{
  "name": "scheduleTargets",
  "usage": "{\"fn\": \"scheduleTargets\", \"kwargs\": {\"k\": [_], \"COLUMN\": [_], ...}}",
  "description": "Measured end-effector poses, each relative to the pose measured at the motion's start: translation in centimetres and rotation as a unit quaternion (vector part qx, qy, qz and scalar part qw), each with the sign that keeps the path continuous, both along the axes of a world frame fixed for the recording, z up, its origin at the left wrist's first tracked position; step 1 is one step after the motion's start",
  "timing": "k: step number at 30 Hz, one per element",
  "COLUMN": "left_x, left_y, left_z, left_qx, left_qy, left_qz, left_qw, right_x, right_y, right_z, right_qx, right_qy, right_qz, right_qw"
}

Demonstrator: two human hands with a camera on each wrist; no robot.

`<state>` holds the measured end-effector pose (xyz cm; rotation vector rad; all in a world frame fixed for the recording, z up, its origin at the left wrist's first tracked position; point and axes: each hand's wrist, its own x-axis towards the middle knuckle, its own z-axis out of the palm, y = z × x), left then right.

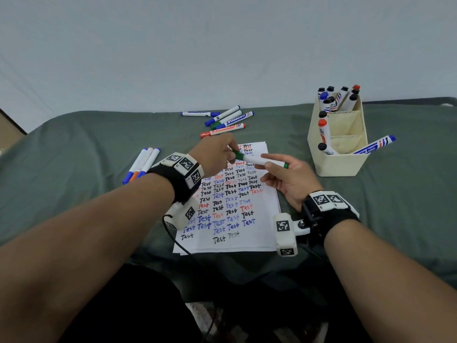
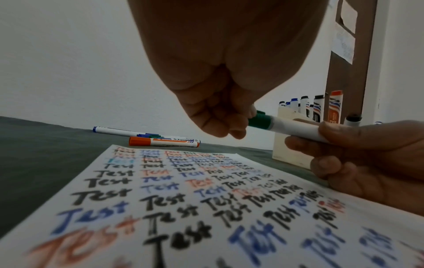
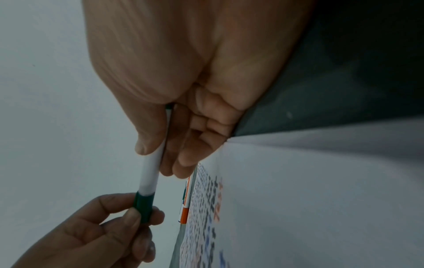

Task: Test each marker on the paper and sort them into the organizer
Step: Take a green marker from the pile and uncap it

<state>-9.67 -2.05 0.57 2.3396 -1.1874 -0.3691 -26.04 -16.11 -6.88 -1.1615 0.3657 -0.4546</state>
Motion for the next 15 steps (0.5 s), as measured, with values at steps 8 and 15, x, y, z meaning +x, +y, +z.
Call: {"fn": "scheduleTargets", "kwargs": {"k": [8,15], "left_x": [-0.2,-0.4], "left_y": [0.3,1.1], "left_z": [0.7,0.0], "left_qx": [0.021,0.095], "left_qy": [-0.082,-0.112], "left_qz": [-0.019,-0.051], "left_qw": [0.996,0.988], "right_x": [0.1,0.2], "right_y": [0.2,0.1], "right_z": [0.0,-0.1], "right_qx": [-0.047,-0.108], "right_qy": [0.013,0.048], "right_qz": [-0.009,-0.002], "right_qw": [0.999,0.993]}}
